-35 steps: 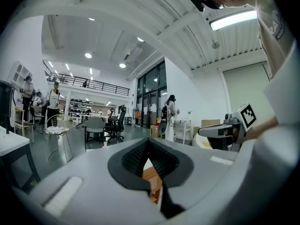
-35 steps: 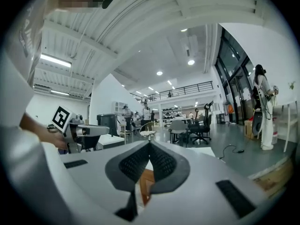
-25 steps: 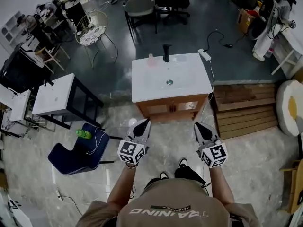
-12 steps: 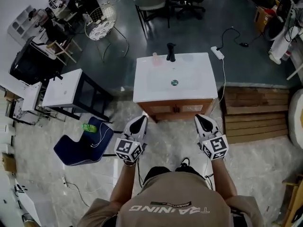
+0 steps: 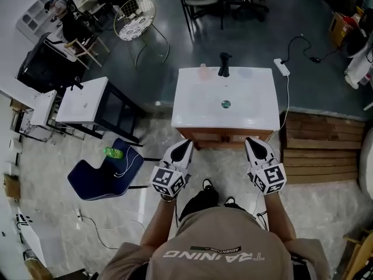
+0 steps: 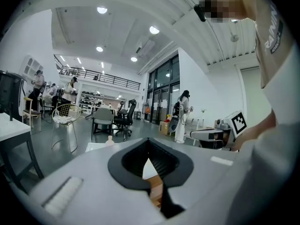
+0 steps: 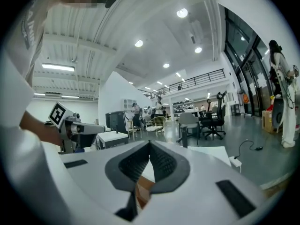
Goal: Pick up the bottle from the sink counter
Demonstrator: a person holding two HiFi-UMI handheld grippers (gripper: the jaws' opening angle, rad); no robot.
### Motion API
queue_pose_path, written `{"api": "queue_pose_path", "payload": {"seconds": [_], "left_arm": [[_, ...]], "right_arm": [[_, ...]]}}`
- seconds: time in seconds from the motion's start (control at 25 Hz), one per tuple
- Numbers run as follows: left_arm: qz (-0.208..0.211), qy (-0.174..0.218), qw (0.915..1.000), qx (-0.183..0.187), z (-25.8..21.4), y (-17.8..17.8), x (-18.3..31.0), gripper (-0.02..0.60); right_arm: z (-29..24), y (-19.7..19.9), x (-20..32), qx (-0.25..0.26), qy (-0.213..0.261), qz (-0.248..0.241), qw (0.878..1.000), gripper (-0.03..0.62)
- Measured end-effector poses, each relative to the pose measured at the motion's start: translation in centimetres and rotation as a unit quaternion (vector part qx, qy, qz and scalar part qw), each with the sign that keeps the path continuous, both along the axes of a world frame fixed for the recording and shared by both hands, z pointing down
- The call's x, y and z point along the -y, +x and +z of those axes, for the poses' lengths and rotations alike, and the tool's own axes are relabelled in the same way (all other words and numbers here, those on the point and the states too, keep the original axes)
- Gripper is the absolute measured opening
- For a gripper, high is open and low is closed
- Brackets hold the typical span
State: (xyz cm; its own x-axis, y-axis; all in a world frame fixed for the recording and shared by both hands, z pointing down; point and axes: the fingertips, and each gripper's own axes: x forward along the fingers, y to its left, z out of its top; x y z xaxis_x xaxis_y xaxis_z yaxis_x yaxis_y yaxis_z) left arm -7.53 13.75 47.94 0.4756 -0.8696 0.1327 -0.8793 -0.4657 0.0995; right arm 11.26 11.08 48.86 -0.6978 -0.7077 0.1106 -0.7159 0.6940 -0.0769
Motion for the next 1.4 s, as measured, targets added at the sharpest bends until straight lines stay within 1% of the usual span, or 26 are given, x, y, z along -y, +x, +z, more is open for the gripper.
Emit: {"api": "queue_pose_path", "payload": {"seconds": [0.16, 0.24, 0.32, 0.4, 0.48, 0.64, 0.72, 0.84, 0.96, 1.08, 1.24, 1.4], "left_arm": [[0.022, 0.010, 0.9997, 0.004, -0.3, -1.4, 3.4, 0.008], [0.029, 0.015, 0.9995, 0.000, -0.9, -2.4, 5.5, 0.008], [0.045, 0.020, 0.9988, 0.003, -1.5, -3.2, 7.4, 0.009], [0.065, 0.016, 0.9977, 0.012, -0.9, -3.9, 9.3, 0.008], [0.081, 0.005, 0.9967, 0.007, 0.1, -4.6, 10.8, 0.008], [0.093, 0.001, 0.9956, -0.008, 1.3, -5.4, 13.0, 0.009], [0.098, -0.003, 0.9951, -0.014, 1.7, -5.4, 13.7, 0.008], [0.101, -0.011, 0.9947, -0.018, 2.6, -5.2, 14.6, 0.008], [0.096, -0.027, 0.9945, -0.032, 3.5, -5.5, 16.1, 0.008], [0.091, -0.037, 0.9944, -0.040, 3.6, -5.1, 18.0, 0.008], [0.077, -0.042, 0.9960, -0.019, 3.0, -4.8, 21.3, 0.008], [0.067, -0.033, 0.9971, -0.015, 1.9, -4.3, 25.2, 0.008]], "right_arm": [[-1.0, -1.9, 2.6, -0.007, 0.013, -0.001, 1.000, 0.008], [-1.7, -2.8, 4.2, -0.012, 0.017, 0.006, 1.000, 0.008], [-2.3, -3.7, 5.7, -0.018, 0.021, 0.017, 0.999, 0.008], [-2.4, -5.0, 7.4, -0.024, 0.023, 0.028, 0.999, 0.008], [-1.9, -6.6, 8.7, -0.035, 0.023, 0.030, 0.999, 0.008], [-1.7, -9.3, 10.2, -0.025, 0.031, 0.024, 0.999, 0.008], [-1.3, -10.2, 10.5, -0.023, 0.026, 0.016, 0.999, 0.008], [0.0, -11.0, 11.1, -0.048, 0.008, -0.002, 0.999, 0.008], [0.8, -12.1, 12.5, -0.067, 0.002, -0.024, 0.997, 0.008], [0.9, -12.0, 15.1, -0.050, -0.005, -0.030, 0.998, 0.008], [1.2, -11.5, 18.8, -0.023, -0.013, -0.035, 0.999, 0.008], [1.5, -11.1, 23.5, -0.018, -0.011, -0.049, 0.999, 0.008]]}}
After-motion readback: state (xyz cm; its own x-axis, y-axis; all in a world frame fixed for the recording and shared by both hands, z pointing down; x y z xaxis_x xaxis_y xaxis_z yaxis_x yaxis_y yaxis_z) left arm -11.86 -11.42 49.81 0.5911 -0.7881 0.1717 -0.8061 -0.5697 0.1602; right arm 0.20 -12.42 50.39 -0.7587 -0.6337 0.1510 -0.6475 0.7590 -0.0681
